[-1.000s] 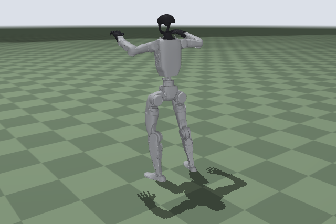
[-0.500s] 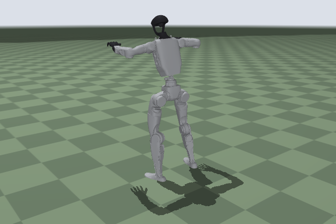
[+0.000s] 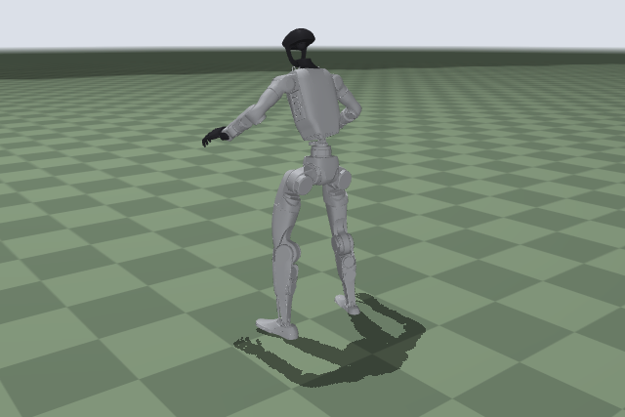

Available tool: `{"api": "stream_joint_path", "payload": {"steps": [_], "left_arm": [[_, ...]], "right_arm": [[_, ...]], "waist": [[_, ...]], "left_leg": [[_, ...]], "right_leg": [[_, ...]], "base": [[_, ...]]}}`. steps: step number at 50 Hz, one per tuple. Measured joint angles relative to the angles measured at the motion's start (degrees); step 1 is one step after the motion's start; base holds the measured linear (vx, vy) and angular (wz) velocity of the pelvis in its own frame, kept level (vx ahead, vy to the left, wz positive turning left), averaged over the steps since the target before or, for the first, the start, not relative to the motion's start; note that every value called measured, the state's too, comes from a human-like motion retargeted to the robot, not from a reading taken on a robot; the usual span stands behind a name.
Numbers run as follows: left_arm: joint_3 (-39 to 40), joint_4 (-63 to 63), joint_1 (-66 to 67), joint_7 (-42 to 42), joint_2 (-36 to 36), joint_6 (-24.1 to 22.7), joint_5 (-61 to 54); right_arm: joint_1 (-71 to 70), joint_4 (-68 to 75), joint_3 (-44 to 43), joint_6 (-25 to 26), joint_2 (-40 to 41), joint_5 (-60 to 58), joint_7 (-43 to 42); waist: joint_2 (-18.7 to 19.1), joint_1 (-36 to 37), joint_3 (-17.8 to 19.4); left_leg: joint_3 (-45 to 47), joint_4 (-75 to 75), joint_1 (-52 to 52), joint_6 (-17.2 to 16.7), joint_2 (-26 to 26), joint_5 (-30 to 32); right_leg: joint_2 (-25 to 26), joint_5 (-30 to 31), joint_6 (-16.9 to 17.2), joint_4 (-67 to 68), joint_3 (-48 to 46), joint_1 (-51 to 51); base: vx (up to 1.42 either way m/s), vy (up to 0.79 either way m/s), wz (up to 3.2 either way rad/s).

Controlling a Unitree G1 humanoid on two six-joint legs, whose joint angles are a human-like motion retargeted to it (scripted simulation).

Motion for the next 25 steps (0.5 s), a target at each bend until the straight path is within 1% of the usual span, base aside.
{"api": "stream_joint_path", "payload": {"steps": [2,5,9,12,13,14,17,19,22,25], "left_arm": [[-1.25,8.69,1.50,-2.93,-8.00,1.31,0.59],[-0.87,23.77,4.54,-5.37,-20.41,3.45,-1.32],[3.31,44.49,7.49,-4.65,-34.85,6.04,-12.85],[7.68,54.35,10.15,-2.36,-41.43,6.69,-23.56],[8.82,55.81,11.57,-1.14,-42.66,6.63,-27.06],[9.73,56.42,13.24,0.01,-43.60,6.49,-29.59],[11.12,55.55,17.80,3.02,-45.31,5.48,-34.59],[10.56,53.90,20.39,3.65,-45.49,5.29,-35.56],[7.97,52.14,22.83,1.65,-44.73,6.35,-34.73],[3.68,51.93,23.07,-3.18,-43.02,8.51,-31.90]], "right_arm": [[0.23,6.42,3.38,0.71,7.32,2.07,3.29],[0.51,17.78,8.83,2.36,16.77,2.34,9.09],[1.39,35.51,14.30,5.03,27.48,1.91,14.75],[2.77,47.72,14.12,6.86,34.31,6.50,15.84],[3.57,50.83,12.94,7.49,36.18,8.93,15.61],[4.39,53.16,11.45,7.87,37.54,11.83,14.92],[5.96,57.19,6.49,7.62,39.46,21.32,11.36],[6.42,57.94,3.98,7.20,39.42,25.80,9.94],[6.13,57.94,2.62,7.24,38.34,28.68,10.31],[4.54,57.48,3.79,7.89,36.72,27.25,12.42]], "waist": [[0.27,-0.54,-1.60],[0.71,-1.85,-4.12],[1.18,-2.71,-7.51],[1.19,-1.81,-9.55],[1.01,-1.16,-10.15],[0.85,-0.65,-10.66],[0.57,1.41,-11.31],[0.43,2.49,-11.34],[0.50,3.02,-11.39],[0.74,2.12,-11.49]], "left_leg": [[0.45,-3.68,1.83,0.18,0.22,0.49],[0.91,-6.89,3.83,-0.01,0.54,0.73],[1.51,-6.64,4.87,-0.07,0.74,-0.29],[2.54,-4.42,5.39,0.25,0.85,-1.94],[3.10,-3.59,5.75,0.54,0.89,-2.68],[3.60,-2.38,5.90,0.69,0.93,-3.41],[5.43,-1.47,7.88,0.72,0.65,-4.53],[6.72,-1.39,9.55,0.83,0.44,-5.08],[8.14,-1.53,11.68,1.03,0.29,-5.71],[8.65,-1.43,12.76,1.10,0.38,-6.08]], "right_leg": [[0.63,-0.55,-0.42,0.37,-0.44,0.54],[1.17,-1.39,-1.05,1.35,-0.98,1.18],[0.79,-2.36,-1.77,3.79,-0.78,1.05],[-0.12,-3.11,-1.83,7.12,0.30,0.09],[-0.86,-3.61,-1.03,10.20,0.82,-1.12],[-1.24,-3.81,-1.01,11.20,1.27,-1.32],[-1.49,-4.00,-1.85,10.79,3.21,-0.41],[-1.53,-4.08,-2.43,10.16,4.44,0.53],[-1.39,-4.15,-3.23,9.26,5.80,1.88],[-1.21,-4.26,-3.79,9.06,6.36,2.68]], "base": [[0.19,0.05,0.14],[0.20,0.09,0.09],[0.20,0.12,-0.06],[0.20,0.13,-0.35],[0.20,0.14,-0.48],[0.19,0.14,-0.47],[0.15,0.12,-0.64],[0.12,0.10,-0.63],[0.08,0.07,-0.45],[0.02,0.03,-0.15]]}}
